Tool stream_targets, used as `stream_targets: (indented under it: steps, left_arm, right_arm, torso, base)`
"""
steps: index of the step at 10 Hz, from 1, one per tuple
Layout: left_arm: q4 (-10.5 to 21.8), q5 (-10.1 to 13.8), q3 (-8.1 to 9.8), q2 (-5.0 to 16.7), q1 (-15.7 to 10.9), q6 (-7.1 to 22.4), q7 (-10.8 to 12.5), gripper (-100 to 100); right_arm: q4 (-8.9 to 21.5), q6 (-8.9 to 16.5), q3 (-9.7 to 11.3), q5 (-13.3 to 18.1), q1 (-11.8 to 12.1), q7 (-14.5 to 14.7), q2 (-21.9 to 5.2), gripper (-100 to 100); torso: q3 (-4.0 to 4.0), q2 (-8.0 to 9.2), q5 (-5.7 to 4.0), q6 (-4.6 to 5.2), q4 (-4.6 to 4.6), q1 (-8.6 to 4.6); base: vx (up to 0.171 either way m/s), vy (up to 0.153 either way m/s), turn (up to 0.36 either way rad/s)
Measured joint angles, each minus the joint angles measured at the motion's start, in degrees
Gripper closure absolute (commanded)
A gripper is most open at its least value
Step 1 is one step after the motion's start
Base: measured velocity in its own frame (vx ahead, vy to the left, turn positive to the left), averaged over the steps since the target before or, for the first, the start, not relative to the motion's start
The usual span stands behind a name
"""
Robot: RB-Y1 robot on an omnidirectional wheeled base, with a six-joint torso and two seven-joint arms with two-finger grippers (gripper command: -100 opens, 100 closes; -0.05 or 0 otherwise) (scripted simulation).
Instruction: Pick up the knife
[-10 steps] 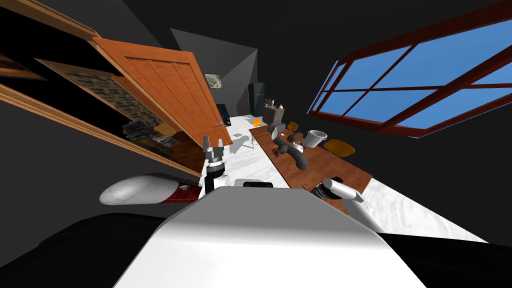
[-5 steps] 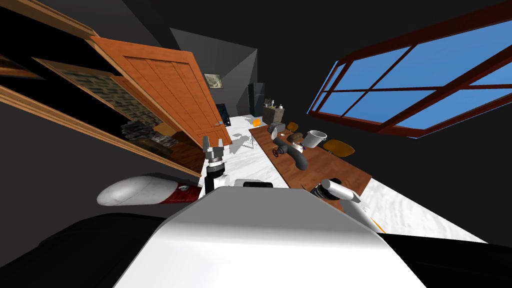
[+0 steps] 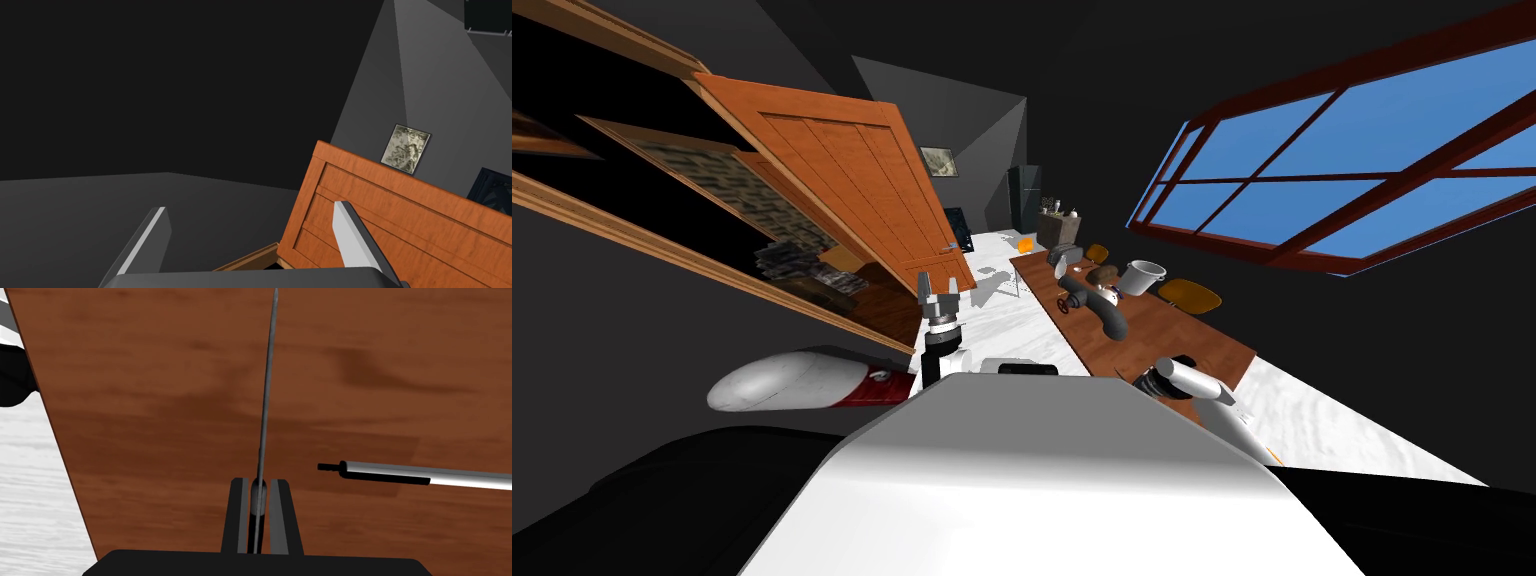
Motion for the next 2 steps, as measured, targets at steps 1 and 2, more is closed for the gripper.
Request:
stream_targets:
  steps: [1, 2]
  left_arm:
    - [0.0, 0.0, 0.0, 0.0, 0.0, 0.0, 0.0, 0]
    - [0.0, 0.0, 0.0, 0.0, 0.0, 0.0, 0.0, 0]
  right_arm:
    - [-0.62, 0.83, -0.12, -0.38, -0.06, -0.38, -0.56, 100]
    - [-0.67, 0.99, -0.15, -0.42, -0.09, -0.44, -0.62, 0]
  torso:
    - [0.01, 0.02, 0.0, 0.0, 0.0, 0.04]
    - [0.0, 0.0, -0.02, 0.01, -0.01, 0.0]
  base:
    - [-0.005, 0.009, 0.001]
    - [0.0, 0.0, 0.0]
